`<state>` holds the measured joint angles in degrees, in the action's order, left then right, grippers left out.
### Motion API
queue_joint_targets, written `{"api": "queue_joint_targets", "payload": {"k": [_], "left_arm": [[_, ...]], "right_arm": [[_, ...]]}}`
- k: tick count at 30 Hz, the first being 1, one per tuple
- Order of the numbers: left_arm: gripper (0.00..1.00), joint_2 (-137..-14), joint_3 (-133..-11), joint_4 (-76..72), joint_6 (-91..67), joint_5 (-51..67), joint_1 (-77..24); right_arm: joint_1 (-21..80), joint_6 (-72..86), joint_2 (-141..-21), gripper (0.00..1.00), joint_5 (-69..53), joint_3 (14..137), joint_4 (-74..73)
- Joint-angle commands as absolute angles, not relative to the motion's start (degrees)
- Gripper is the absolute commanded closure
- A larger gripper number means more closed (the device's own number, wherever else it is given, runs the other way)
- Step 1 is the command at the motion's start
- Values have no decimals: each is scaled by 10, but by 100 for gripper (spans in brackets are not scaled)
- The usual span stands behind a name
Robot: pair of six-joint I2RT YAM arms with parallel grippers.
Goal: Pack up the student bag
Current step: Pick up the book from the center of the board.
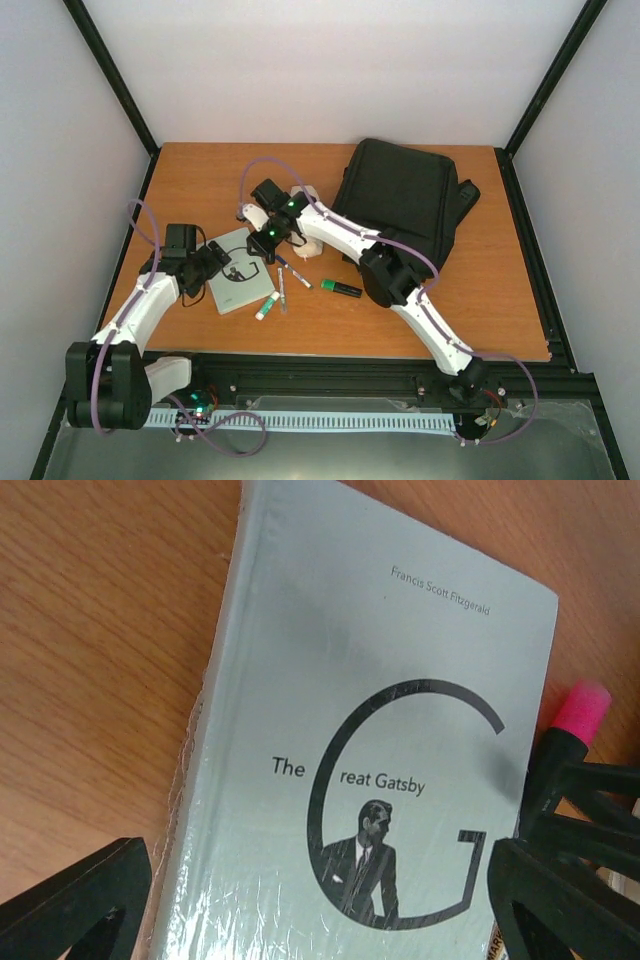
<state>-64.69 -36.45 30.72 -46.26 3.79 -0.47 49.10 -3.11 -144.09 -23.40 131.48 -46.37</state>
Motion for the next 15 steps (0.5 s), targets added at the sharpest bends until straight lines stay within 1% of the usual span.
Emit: {"api": "queue_joint_targets", "payload": {"k": [1, 3, 7, 8, 11, 12, 13, 15], "left_arm": [[5, -660, -368, 282, -447, 20, -1], [7, -673, -361, 260, -447, 30, 0], [8, -690, -344, 237, -451, 44, 0], [11, -694, -340, 230, -449, 51, 1], [34, -717, -338, 225, -442, 68, 0], [36, -726, -339, 230, -442, 67, 0], [37, -734, -338, 232, -443, 65, 0], [34, -746, -334, 239, -449, 54, 0]], "right_arm": [[489, -3, -1486, 63, -212, 1348, -474], [489, 0, -1495, 64, -210, 1351, -478], [489, -2, -1498, 69, -207, 1343, -479], [489, -1, -1499, 70, -208, 1339, -478], [489, 2, -1507, 74, -212, 1333, -476], [489, 2, -1512, 75, -212, 1332, -477], [489, 2, -1515, 76, -211, 1331, -478], [487, 1, -1522, 77, -206, 1329, -480]]}}
